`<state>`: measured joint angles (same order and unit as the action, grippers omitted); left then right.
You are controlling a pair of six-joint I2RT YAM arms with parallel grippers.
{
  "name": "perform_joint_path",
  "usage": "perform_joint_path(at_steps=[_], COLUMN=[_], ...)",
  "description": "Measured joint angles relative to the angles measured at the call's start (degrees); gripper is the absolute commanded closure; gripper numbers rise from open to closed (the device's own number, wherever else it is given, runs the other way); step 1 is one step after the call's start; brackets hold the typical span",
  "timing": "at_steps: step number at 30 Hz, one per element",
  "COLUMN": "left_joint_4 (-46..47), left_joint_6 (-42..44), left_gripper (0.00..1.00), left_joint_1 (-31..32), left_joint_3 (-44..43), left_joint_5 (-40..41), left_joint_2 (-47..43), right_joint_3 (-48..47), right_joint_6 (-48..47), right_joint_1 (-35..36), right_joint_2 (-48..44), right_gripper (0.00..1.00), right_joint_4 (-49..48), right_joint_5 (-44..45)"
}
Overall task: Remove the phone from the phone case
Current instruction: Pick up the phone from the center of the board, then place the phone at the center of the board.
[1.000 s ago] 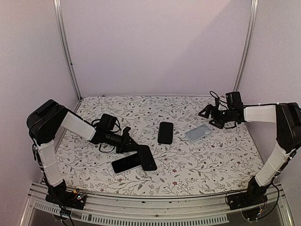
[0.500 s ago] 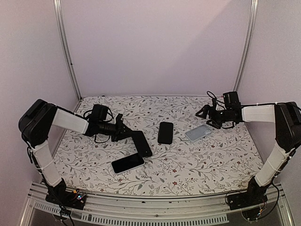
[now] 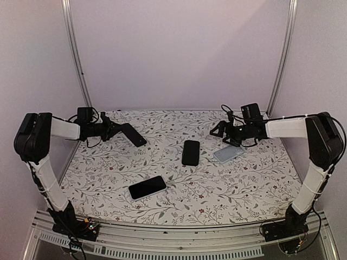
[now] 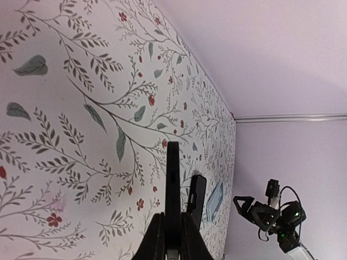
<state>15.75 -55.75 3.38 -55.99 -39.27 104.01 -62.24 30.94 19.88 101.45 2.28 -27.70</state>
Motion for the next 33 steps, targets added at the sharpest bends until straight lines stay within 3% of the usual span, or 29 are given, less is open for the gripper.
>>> perform_joint_path(at_steps=[11, 19, 33], left_joint_4=[-7.1, -19.1, -44.0], left_joint_6=[4.4, 12.9, 32.4], left_gripper=[1.0, 1.0, 0.98], left_joint_1=[-5.2, -5.4, -5.4], left_joint_3=[-13.9, -25.6, -38.1], left_joint_5=[-6.3, -15.7, -17.3], left_joint_2=[13.7, 20.7, 28.0], right_joint_3=[-0.9, -0.3, 0.9], right_joint_6=[-1.7, -2.9, -4.2], right_joint_1=[6.0, 6.7, 8.0], right_joint_2=[3.7, 4.5, 5.3], right_gripper=[0.01, 0.01, 0.01], right_joint_4=[-0.2, -0.6, -0.9], right_joint_5=[-1.7, -2.1, -2.6])
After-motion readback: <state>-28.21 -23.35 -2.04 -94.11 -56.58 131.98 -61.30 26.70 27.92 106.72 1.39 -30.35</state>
